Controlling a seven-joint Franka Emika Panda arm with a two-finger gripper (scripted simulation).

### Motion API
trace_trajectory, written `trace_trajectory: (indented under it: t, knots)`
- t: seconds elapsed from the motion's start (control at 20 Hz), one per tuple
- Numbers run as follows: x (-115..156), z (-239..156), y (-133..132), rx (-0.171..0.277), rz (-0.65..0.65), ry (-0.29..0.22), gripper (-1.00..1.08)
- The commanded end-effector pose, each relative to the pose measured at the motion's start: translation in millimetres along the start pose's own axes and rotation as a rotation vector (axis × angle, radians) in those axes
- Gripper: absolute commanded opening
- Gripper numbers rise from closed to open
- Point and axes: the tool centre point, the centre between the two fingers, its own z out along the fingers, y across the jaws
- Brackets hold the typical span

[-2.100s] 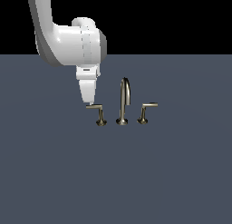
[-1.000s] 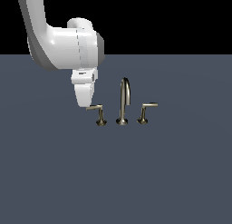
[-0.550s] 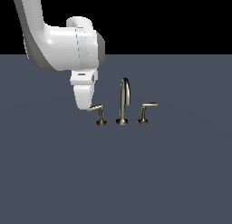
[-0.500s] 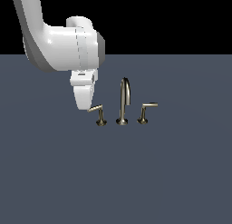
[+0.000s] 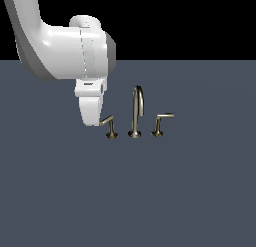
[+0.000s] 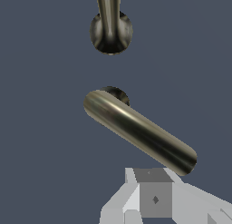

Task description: Turn on the faucet by rotating a designated handle.

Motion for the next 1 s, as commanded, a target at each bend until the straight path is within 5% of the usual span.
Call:
trace_trajectory:
  t: [0.0,0.4,0.5,0.95]
  knots:
    - [10,0,6,-0.003,0.005,0.002,-1.00]
    - [40,-1,26,-0.009,0.009,0.005,-1.00]
    - [18,0,23,-0.006,-0.022,-0.004,-1.00]
    - [84,-1,14,-0.009,0.009,0.005,-1.00]
